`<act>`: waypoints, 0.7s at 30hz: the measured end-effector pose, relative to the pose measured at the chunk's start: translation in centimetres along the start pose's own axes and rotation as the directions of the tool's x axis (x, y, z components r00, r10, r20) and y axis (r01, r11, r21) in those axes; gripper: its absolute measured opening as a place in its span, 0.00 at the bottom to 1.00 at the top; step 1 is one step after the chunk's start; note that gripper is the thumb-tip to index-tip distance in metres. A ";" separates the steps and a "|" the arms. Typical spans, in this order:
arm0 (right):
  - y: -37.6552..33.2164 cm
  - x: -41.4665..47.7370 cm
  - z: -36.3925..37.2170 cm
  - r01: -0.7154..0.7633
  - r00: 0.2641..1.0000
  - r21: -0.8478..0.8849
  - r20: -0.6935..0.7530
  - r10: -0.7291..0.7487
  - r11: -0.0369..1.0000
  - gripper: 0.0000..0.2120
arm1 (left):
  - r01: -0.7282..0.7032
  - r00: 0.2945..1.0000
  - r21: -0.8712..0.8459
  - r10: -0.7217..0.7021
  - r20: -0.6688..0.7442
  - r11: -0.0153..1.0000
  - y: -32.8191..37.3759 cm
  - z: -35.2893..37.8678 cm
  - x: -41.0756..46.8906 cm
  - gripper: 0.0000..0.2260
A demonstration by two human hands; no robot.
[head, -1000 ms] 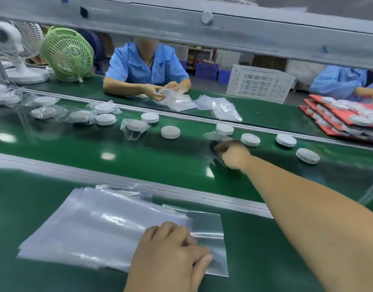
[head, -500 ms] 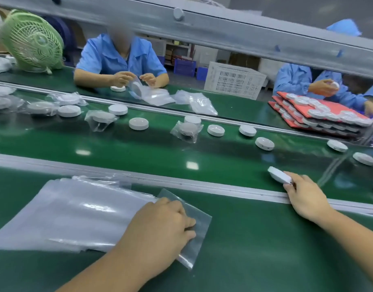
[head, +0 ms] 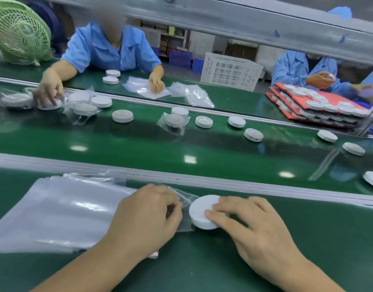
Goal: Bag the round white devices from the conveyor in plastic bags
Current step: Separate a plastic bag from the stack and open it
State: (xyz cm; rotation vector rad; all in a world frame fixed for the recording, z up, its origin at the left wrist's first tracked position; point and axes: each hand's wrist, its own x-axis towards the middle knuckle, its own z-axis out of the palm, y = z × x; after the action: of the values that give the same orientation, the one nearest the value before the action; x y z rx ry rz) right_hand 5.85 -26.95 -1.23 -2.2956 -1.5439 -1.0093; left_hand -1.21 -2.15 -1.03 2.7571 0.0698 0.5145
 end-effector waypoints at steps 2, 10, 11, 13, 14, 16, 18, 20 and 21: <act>-0.4 -0.1 -0.1 0.040 0.999 -0.041 0.008 -0.040 0.998 0.20 | 0.041 0.999 0.000 -0.041 -0.030 0.999 -0.2 0.1 0.0 0.11; -2.1 0.9 1.0 -0.288 0.900 0.522 -0.141 0.413 0.803 0.05 | 0.056 0.955 -0.710 0.170 0.243 0.702 1.2 -0.7 -0.3 0.20; -2.6 1.2 1.0 -0.382 0.817 0.659 -0.086 0.570 0.647 0.03 | 0.021 0.961 -0.707 0.181 0.209 0.707 1.4 -0.4 -0.4 0.22; -3.2 2.0 1.1 -0.464 0.697 0.807 0.078 0.713 0.366 0.12 | -0.051 0.989 -0.683 0.132 0.067 0.729 1.8 -0.1 -0.7 0.20; -3.2 2.1 1.2 -0.477 0.681 0.843 0.177 0.710 0.247 0.16 | -0.065 0.996 -0.705 0.086 -0.006 0.706 2.1 0.1 -0.7 0.17; -3.1 2.9 1.0 -0.495 0.665 0.868 0.360 0.654 0.026 0.20 | -0.086 0.990 -0.761 -0.031 -0.138 0.642 2.4 0.2 -0.7 0.09; -2.8 4.2 1.0 -0.542 0.677 0.837 0.375 0.634 0.083 0.13 | -0.062 0.974 -0.794 -0.138 -0.182 0.605 2.2 0.0 -0.3 0.05; -2.0 5.9 1.8 -0.611 0.663 0.758 0.331 0.671 0.230 0.09 | 0.004 0.977 -0.795 -0.170 -0.125 0.607 1.7 -0.7 0.3 0.08; -1.1 6.8 2.5 -0.631 0.645 0.729 0.303 0.701 0.265 0.10 | 0.041 0.983 -0.751 -0.163 -0.089 0.659 1.2 -1.1 0.5 0.12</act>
State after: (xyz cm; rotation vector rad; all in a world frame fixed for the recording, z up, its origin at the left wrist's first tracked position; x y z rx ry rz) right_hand 7.50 -20.13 0.99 -1.8181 -0.5477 -0.0763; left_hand -1.12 -2.90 0.49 1.8798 0.0362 0.5593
